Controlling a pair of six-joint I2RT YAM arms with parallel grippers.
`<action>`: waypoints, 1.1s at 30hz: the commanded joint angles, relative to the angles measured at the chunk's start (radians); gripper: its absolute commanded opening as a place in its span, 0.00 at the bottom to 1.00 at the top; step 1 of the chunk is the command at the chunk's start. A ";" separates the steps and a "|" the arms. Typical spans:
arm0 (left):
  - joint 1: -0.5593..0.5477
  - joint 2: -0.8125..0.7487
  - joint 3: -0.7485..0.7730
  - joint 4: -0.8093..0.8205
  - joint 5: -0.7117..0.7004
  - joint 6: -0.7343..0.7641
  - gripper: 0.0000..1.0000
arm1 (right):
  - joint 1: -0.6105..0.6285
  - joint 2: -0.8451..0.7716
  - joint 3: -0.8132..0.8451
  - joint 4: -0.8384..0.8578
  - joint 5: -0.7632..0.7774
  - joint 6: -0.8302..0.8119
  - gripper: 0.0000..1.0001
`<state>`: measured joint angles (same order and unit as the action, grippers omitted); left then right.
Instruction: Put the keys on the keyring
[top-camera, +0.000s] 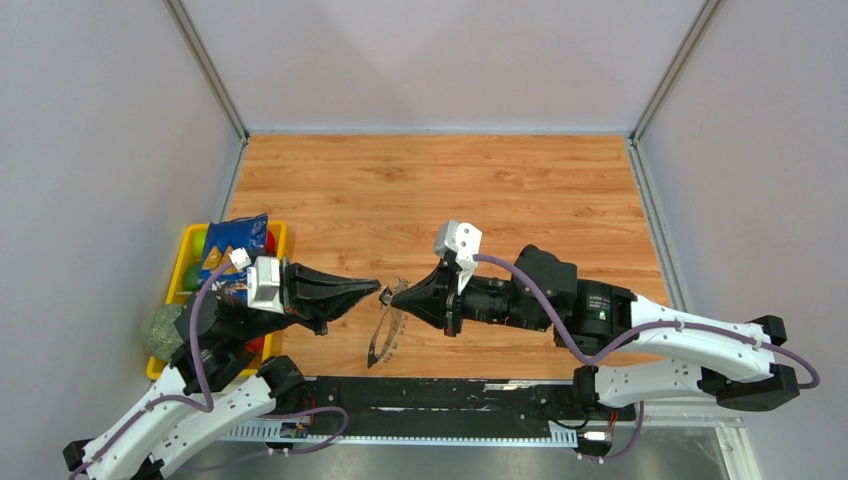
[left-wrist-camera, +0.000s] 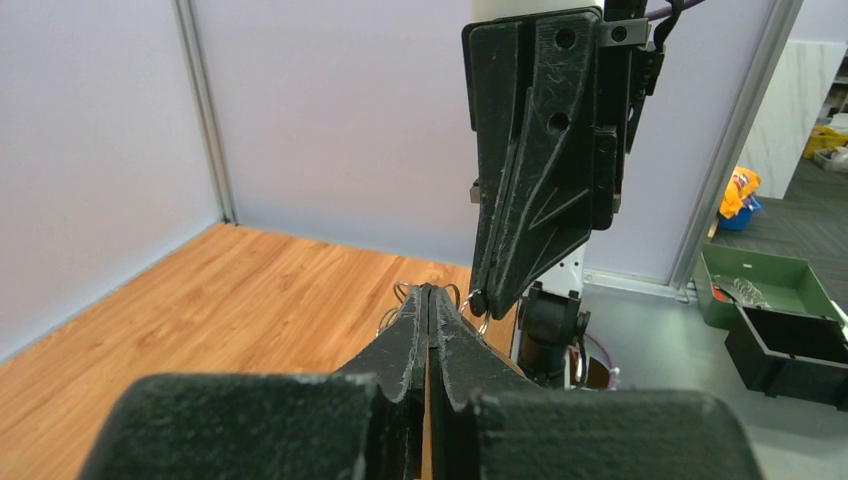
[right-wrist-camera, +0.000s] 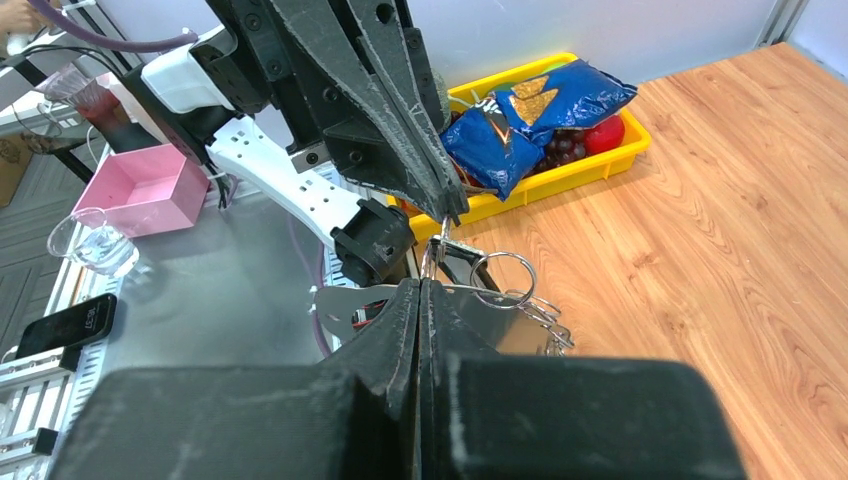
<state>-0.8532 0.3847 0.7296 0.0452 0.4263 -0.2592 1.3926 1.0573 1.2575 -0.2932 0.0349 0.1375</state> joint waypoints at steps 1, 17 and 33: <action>0.000 -0.015 0.026 0.039 0.022 -0.002 0.00 | -0.008 -0.011 0.041 0.094 0.007 0.032 0.00; 0.000 -0.065 -0.020 0.078 0.045 0.005 0.00 | -0.026 -0.023 0.017 0.157 0.038 0.072 0.00; 0.000 -0.061 -0.025 0.075 0.046 0.014 0.00 | -0.026 -0.041 -0.008 0.204 -0.015 0.046 0.00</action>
<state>-0.8532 0.3271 0.7086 0.0975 0.4694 -0.2565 1.3708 1.0435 1.2560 -0.1665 0.0387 0.1890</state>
